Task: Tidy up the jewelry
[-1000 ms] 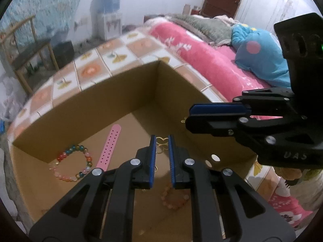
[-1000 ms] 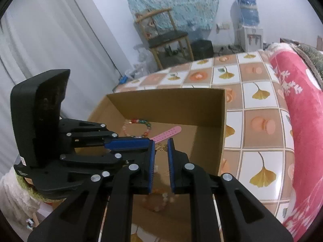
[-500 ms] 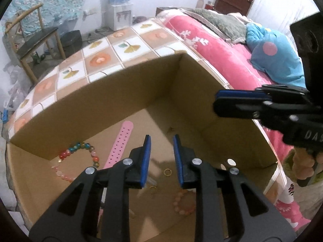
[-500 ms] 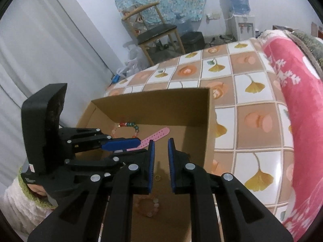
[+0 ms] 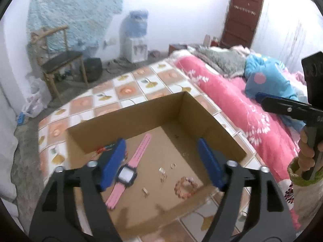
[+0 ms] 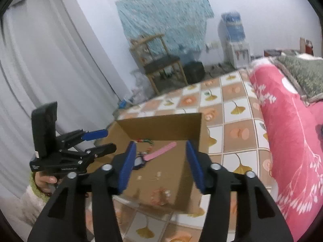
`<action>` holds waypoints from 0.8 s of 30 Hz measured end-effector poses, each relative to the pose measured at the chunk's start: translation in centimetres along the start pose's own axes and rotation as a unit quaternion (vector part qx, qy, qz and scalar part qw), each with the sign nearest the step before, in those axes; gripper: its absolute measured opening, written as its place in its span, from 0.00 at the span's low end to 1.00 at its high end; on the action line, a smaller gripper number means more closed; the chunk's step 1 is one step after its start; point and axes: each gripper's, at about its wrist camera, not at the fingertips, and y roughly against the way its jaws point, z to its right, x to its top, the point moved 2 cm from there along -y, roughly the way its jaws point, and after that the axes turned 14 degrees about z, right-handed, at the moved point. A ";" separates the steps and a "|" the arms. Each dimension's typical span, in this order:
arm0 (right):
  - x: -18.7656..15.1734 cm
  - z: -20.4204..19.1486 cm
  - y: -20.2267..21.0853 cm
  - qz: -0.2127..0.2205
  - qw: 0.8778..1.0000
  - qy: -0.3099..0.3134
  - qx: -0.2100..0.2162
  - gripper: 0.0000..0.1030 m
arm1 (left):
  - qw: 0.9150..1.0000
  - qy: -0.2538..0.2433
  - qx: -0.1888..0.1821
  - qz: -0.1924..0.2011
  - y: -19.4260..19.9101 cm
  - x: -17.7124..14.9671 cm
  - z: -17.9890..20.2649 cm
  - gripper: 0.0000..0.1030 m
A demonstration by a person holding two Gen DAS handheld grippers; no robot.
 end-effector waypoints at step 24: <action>-9.6 -2.7 10.4 0.004 0.977 0.055 -0.207 0.88 | 0.974 0.042 0.222 0.025 11.0 -11.9 -0.3 0.91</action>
